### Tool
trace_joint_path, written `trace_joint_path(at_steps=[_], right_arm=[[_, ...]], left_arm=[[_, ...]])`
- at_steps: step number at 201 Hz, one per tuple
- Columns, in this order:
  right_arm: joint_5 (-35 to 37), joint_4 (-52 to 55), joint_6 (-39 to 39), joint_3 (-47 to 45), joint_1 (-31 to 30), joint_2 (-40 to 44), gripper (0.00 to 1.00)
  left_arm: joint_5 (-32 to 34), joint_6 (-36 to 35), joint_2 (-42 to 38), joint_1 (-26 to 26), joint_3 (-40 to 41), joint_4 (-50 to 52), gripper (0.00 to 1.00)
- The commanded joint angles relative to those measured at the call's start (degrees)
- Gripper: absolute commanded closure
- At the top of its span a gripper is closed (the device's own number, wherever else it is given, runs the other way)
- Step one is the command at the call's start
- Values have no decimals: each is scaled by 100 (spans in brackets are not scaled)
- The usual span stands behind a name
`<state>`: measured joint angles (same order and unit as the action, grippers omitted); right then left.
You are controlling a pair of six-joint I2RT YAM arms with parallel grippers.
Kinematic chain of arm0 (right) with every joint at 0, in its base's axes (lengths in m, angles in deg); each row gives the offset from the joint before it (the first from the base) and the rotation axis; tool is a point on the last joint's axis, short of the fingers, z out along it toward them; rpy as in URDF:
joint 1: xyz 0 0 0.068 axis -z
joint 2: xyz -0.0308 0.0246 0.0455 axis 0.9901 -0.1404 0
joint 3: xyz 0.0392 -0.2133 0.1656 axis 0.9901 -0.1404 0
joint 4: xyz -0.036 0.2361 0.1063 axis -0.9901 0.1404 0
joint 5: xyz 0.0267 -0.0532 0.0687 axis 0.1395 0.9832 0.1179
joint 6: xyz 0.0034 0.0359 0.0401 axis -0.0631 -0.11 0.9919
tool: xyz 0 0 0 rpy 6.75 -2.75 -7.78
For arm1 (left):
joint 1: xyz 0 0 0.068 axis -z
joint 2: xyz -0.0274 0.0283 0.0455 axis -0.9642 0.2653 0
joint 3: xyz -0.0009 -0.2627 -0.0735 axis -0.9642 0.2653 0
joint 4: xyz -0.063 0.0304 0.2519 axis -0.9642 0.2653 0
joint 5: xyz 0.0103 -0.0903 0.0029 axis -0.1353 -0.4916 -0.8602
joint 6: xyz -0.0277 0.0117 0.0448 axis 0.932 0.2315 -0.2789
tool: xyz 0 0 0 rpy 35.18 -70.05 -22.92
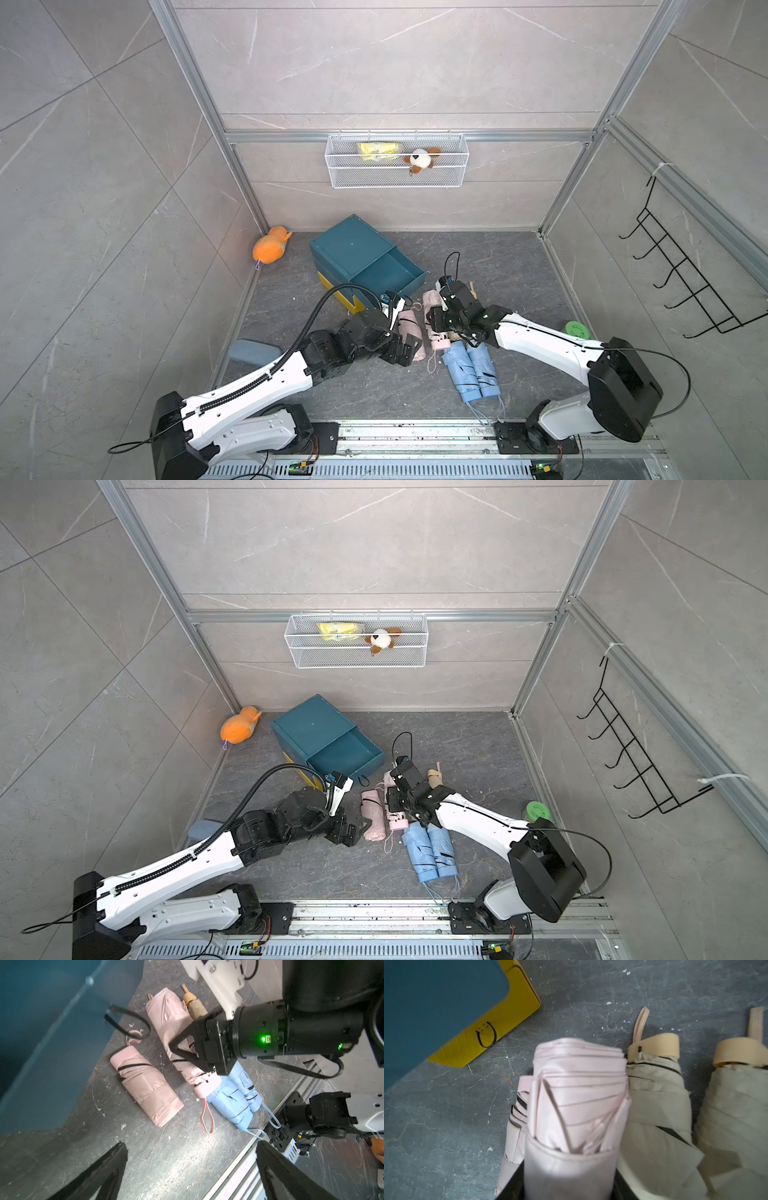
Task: Place the umbrella in the drawer by color
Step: Pick up the umbrella from the center of the board, then place the umbrella in the drawer.
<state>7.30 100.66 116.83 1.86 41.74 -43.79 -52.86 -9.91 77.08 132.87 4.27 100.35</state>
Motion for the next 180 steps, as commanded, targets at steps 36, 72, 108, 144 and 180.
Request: trace_joint_path(at_steps=[36,72,108,144,180], right_arm=[[393,739,-207,182,-3,807,60],[616,1306,-375,644,27,1379,60],[525,1535,-406,1181,41,1666,60],[245,1528,-397,1779,99,1576,59],[-249,1243,-197,2111,285,1444,59]], left_arm=[[316,-392,629,8,-1097,73,0],[228,-573,1108,-8,-1706,218,0],[-149,-625,1516,-135,-2196,197,0],[-1026,-320,1560,-574,-2140,-253,0],[-1339,-307,1556,-692,-2161,-470,0]])
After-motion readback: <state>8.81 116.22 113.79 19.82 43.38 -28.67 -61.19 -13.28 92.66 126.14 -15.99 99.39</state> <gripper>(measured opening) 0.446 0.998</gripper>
